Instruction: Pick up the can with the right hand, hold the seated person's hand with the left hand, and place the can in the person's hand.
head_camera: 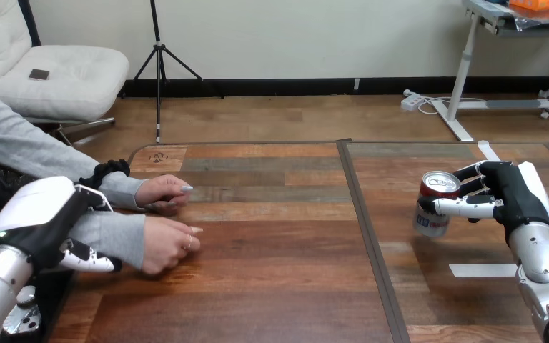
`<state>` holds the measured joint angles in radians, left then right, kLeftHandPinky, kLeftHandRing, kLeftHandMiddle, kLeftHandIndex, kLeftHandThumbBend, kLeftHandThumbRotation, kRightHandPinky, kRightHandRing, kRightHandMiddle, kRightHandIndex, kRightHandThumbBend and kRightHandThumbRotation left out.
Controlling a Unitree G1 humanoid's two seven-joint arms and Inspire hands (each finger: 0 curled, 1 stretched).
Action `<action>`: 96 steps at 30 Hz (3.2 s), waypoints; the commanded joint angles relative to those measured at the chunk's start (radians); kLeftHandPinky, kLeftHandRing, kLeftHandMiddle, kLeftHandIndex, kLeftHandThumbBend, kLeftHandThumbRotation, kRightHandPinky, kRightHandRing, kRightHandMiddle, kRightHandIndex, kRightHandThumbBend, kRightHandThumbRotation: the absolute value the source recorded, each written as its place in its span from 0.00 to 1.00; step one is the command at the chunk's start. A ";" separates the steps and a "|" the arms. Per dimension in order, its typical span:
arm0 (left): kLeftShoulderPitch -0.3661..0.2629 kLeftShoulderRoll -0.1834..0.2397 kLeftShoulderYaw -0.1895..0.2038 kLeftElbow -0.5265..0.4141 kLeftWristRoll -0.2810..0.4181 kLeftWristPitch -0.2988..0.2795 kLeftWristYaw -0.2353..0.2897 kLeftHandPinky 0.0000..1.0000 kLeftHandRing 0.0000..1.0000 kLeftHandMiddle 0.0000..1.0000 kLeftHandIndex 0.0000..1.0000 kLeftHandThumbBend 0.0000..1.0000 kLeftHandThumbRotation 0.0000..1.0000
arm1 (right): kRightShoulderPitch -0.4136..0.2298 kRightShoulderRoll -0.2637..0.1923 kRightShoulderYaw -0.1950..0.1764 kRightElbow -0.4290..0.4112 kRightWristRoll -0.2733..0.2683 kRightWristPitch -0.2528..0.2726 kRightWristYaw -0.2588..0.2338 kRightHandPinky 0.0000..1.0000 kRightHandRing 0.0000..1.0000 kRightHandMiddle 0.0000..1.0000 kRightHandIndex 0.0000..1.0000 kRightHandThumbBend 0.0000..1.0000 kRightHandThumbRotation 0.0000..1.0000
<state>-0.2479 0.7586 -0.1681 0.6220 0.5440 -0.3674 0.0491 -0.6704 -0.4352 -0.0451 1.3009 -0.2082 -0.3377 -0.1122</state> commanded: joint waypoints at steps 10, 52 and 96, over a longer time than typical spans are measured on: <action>-0.016 0.000 0.098 -0.121 -0.066 -0.096 0.090 0.26 0.31 0.37 0.47 0.77 0.00 | -0.062 -0.017 0.006 -0.036 -0.002 -0.029 -0.005 0.36 0.41 0.46 0.46 0.77 0.00; -0.007 0.007 0.145 -0.127 -0.084 -0.211 0.097 0.24 0.28 0.34 0.43 0.83 0.00 | -0.060 -0.009 0.006 -0.042 0.000 -0.029 -0.010 0.37 0.41 0.45 0.46 0.78 0.00; -0.010 -0.117 0.124 -0.136 -0.110 -0.173 0.109 0.23 0.27 0.33 0.43 0.81 0.00 | -0.056 0.000 0.006 -0.042 0.006 -0.066 0.011 0.36 0.40 0.45 0.46 0.78 0.00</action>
<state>-0.1916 0.6889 -0.0714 0.5625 0.4778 -0.5168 0.1214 -0.6703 -0.4345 -0.0382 1.3009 -0.2100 -0.3591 -0.0948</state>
